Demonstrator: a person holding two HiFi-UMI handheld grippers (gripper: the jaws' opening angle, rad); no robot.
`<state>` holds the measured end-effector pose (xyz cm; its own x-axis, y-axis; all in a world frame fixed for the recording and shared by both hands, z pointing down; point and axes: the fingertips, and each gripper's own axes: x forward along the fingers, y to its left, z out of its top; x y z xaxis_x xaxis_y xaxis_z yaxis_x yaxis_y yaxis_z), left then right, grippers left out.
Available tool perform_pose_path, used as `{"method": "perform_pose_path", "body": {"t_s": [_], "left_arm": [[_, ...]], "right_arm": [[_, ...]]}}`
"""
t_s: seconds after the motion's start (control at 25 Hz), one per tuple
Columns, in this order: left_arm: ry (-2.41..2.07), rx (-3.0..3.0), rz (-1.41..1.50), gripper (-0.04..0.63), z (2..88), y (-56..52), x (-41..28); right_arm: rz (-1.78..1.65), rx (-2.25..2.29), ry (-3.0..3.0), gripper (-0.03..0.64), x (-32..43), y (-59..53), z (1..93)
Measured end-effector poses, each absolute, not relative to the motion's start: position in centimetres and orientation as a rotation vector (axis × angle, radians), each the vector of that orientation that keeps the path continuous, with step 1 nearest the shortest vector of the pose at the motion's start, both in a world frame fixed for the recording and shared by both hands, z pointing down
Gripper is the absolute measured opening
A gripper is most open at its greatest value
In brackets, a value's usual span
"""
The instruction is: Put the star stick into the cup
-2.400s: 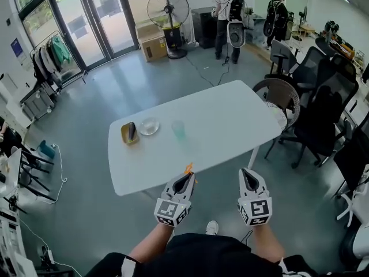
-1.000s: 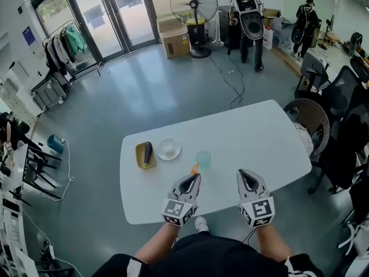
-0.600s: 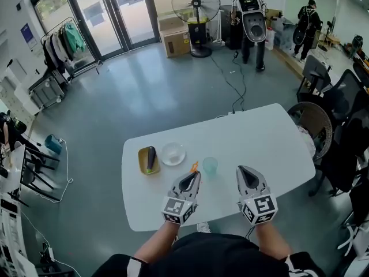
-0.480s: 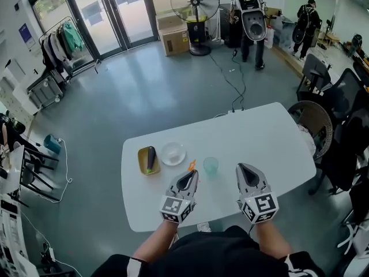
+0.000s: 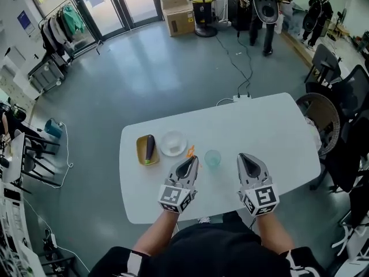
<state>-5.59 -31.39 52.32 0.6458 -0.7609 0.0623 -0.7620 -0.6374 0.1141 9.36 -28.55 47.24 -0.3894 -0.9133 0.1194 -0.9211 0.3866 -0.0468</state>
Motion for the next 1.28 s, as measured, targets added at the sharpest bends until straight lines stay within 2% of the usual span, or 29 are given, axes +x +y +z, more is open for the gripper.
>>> {"method": "perform_pose_path", "body": {"t_s": [0.44, 1.28], "left_arm": [[-1.325, 2.617, -0.09, 0.026, 52.1, -35.5, -3.1], [-1.361, 2.458, 0.02, 0.026, 60.6, -39.3, -2.0]], "right_arm": [[0.219, 1.607, -2.543, 0.005, 12.2, -31.7, 49.6], [0.32, 1.489, -2.499, 0.005, 12.5, -32.9, 55.3]]}}
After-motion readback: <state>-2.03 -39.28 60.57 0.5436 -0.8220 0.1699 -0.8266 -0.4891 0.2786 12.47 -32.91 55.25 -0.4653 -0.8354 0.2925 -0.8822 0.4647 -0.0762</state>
